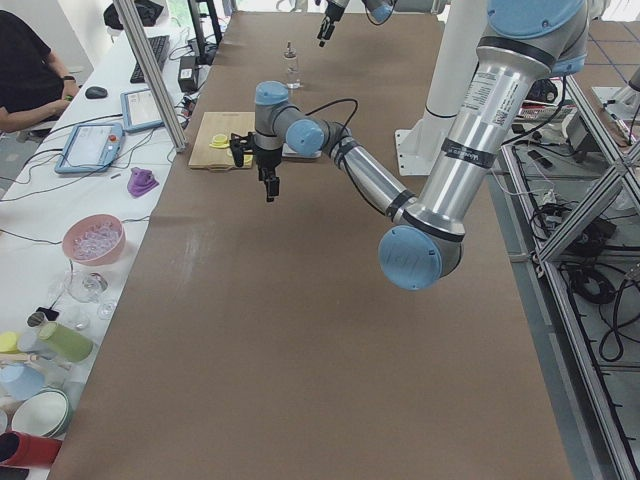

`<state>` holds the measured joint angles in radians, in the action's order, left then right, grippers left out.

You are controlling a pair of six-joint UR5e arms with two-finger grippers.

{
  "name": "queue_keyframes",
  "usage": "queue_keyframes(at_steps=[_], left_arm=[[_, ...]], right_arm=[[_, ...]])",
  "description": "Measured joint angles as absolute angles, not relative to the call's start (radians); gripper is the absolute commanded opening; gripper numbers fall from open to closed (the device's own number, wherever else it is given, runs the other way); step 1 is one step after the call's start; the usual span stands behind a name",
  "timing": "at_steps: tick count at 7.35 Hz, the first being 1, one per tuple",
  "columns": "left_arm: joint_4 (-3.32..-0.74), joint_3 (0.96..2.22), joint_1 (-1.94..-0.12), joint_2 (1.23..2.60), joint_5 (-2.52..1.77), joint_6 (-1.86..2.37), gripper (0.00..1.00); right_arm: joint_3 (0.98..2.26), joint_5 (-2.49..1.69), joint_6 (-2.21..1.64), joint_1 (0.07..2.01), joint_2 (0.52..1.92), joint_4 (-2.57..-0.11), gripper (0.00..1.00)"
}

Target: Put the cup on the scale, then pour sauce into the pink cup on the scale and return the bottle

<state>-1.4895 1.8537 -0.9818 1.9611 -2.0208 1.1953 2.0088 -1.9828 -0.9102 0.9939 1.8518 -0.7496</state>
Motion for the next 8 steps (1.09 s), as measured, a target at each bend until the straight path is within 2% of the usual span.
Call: queue_keyframes(at_steps=[2, 5, 8], left_arm=[[-1.490, 1.854, -0.980, 1.969, -2.020, 1.196, 0.98], [-1.492, 1.853, -0.982, 1.984, -2.021, 1.194, 0.98], [-1.491, 1.836, -1.047, 1.988, -2.052, 1.036, 0.98]], right_arm=[[2.022, -2.177, -0.783, 1.180, 1.768, -0.982, 0.99], [2.006, -2.265, -0.469, 1.326, 1.562, -1.511, 1.00], [1.886, -2.310, -0.107, 1.411, 1.523, -1.707, 1.00]])
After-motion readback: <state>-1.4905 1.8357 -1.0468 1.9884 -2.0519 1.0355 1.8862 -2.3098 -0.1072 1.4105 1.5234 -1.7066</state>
